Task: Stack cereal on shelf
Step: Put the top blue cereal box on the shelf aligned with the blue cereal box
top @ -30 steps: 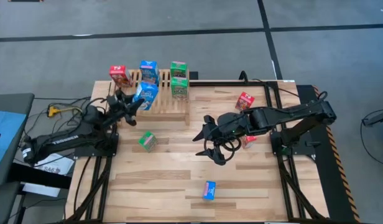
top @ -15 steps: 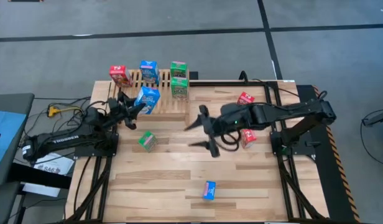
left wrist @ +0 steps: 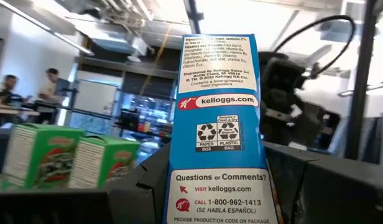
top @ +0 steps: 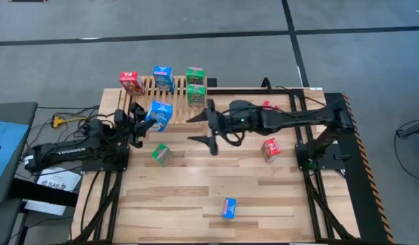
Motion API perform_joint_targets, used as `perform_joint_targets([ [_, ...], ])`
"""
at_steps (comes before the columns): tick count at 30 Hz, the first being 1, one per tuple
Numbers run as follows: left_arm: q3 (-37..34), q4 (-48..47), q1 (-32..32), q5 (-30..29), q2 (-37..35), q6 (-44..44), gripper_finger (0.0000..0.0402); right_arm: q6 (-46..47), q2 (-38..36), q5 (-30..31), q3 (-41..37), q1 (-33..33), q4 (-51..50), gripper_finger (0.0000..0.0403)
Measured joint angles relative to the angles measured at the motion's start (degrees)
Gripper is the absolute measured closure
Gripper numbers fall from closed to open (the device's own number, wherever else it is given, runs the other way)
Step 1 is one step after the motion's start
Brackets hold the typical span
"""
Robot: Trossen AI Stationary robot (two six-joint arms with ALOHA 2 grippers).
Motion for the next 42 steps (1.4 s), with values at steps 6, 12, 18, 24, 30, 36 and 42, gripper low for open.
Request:
perform_joint_targets([
  [6,0.0,0.6,-2.6,0.3,0.3,0.0,0.0242,0.0,2.4,0.0,0.1,-0.3,4.3,0.0107],
  [12,0.0,2.3,-4.4,-0.2,2.4,0.2,0.0242,-0.2,4.4,-0.1,-0.1,-0.6,7.5,0.0107],
  [18,0.0,3.7,-5.3,-0.9,5.2,0.2,0.0242,-0.2,6.0,0.0,-0.2,-0.7,9.2,0.0107],
  [24,0.0,7.4,-6.0,-0.7,7.9,0.2,0.0242,0.0,5.9,-0.1,-0.1,-0.9,9.5,0.0107],
  [30,0.0,9.4,-6.8,-0.8,10.3,0.0,0.0242,1.3,5.8,0.0,-0.1,-1.4,9.6,0.0107],
  [36,0.0,10.2,-7.0,-0.7,11.6,0.0,0.0242,1.4,5.7,0.0,-0.1,-1.3,9.5,0.0107],
  [42,0.0,10.2,-7.0,1.7,11.6,-0.9,0.0242,2.2,5.7,-0.1,-0.1,-1.2,9.5,0.0107],
])
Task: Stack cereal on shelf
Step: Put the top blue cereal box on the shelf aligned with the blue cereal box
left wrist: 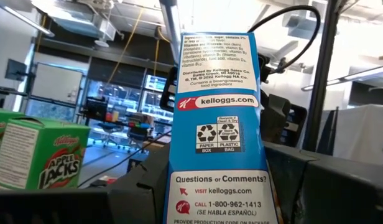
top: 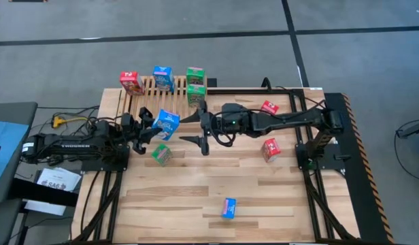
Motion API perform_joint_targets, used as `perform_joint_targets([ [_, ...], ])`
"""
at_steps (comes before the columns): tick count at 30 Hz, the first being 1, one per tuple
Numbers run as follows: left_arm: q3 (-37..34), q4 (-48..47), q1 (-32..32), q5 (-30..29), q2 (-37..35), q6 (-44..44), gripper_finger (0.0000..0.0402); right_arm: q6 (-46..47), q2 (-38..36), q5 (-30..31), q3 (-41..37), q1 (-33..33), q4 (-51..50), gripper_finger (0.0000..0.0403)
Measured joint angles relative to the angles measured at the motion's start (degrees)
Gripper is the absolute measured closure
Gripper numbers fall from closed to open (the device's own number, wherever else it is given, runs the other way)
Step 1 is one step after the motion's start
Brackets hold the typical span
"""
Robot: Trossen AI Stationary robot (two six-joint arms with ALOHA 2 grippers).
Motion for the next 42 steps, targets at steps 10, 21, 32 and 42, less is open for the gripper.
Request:
perform_joint_targets([
  [10,0.0,-0.9,0.0,-0.1,0.1,1.5,0.0235,0.8,0.0,0.0,0.0,0.0,-0.1,0.0107],
  [21,0.0,-1.9,0.0,1.0,0.5,-0.5,0.0232,1.1,0.1,0.1,0.0,0.1,0.2,0.0107],
  [32,0.0,-5.6,0.0,1.0,0.6,-3.0,0.0232,2.1,3.7,0.8,1.4,-0.2,3.1,0.0107],
  [42,0.1,-3.6,0.0,0.2,0.3,-1.3,0.0232,1.9,2.8,1.6,1.6,0.0,-0.6,0.0107],
])
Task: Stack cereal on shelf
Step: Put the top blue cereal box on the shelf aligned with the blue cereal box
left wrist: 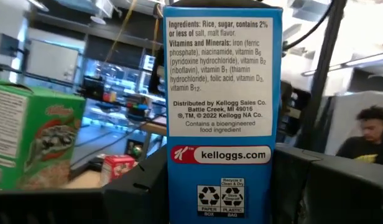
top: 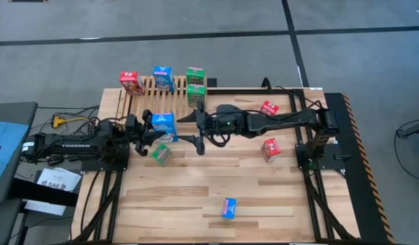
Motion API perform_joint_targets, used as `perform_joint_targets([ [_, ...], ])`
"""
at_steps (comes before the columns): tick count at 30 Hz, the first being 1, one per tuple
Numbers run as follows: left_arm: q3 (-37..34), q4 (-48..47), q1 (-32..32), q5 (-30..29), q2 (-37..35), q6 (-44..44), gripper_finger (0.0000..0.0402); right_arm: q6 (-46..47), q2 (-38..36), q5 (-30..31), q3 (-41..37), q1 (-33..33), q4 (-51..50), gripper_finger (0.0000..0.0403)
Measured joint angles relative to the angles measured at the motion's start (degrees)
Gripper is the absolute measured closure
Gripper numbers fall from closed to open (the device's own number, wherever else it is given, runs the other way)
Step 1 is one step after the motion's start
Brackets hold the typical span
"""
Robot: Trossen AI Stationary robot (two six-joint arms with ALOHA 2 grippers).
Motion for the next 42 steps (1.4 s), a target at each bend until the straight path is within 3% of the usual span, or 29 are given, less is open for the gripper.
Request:
perform_joint_targets([
  [7,0.0,-0.5,0.0,-7.7,0.0,13.5,0.0232,-1.8,-4.3,0.2,-0.2,0.7,-8.7,0.0107],
  [16,0.0,-1.1,0.7,-22.6,0.4,21.6,0.0232,-3.0,-12.0,0.4,0.0,3.4,-16.0,0.0107],
  [31,0.0,-0.6,11.3,-25.2,6.1,21.9,0.0232,-9.3,-18.1,0.4,0.0,12.0,-20.8,0.0107],
  [42,-0.1,-0.7,15.7,-24.2,7.7,19.7,0.0232,-9.4,-17.7,0.4,0.0,12.6,-22.9,0.0107],
])
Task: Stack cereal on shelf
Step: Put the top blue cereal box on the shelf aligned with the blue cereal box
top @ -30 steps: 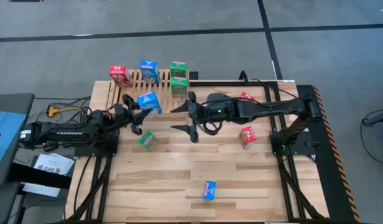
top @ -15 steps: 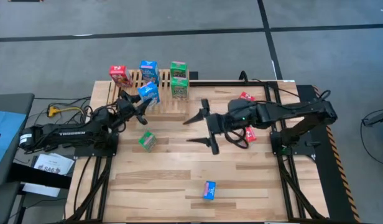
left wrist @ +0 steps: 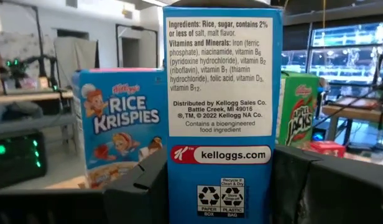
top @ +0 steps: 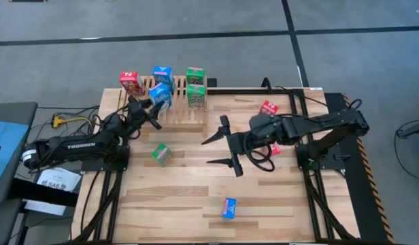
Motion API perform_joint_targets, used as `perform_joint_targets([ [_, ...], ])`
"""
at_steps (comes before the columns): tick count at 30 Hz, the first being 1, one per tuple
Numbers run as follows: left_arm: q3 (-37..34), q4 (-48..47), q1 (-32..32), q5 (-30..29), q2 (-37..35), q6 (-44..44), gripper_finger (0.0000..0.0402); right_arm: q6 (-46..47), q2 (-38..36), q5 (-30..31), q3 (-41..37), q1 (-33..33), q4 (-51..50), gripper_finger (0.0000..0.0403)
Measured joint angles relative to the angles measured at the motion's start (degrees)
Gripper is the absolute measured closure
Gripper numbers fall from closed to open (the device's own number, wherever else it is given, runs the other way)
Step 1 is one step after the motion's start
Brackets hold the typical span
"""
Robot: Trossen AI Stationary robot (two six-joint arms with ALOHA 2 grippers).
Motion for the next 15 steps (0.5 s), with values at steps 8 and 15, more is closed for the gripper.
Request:
perform_joint_targets([
  [8,0.0,-0.2,2.6,5.7,0.0,-0.8,0.0232,0.1,0.0,0.0,0.0,0.0,0.1,0.0107],
  [15,0.0,-0.2,4.4,6.8,0.0,-3.2,0.0232,0.1,0.0,0.0,0.0,0.0,0.1,0.0107],
])
